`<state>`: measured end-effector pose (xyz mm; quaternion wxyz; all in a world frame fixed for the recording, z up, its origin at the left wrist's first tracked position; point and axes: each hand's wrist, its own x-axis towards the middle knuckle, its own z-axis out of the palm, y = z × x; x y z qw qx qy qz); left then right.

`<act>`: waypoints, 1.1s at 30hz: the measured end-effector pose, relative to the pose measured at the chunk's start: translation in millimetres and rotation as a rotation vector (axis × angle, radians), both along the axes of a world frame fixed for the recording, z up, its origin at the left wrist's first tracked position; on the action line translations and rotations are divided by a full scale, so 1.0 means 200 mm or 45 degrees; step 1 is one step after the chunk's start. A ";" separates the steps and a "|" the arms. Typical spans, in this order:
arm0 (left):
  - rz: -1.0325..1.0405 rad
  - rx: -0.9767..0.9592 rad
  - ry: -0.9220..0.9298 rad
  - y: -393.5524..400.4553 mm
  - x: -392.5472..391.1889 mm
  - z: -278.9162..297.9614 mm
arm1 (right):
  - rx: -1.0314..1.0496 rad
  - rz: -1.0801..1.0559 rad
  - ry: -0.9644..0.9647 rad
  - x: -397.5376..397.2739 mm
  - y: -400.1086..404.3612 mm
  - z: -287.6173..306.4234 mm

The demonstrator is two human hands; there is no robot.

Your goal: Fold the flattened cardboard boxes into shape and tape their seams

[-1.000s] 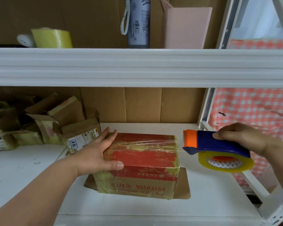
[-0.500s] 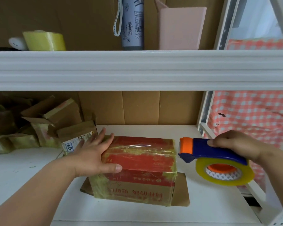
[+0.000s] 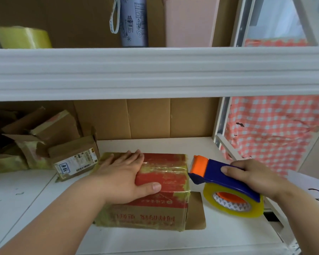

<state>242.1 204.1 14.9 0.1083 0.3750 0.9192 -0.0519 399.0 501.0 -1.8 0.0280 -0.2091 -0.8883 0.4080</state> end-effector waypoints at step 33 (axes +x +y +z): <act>-0.175 0.081 -0.037 0.19 0.03 -0.06 | -0.017 0.096 0.087 0.29 0.06 -0.03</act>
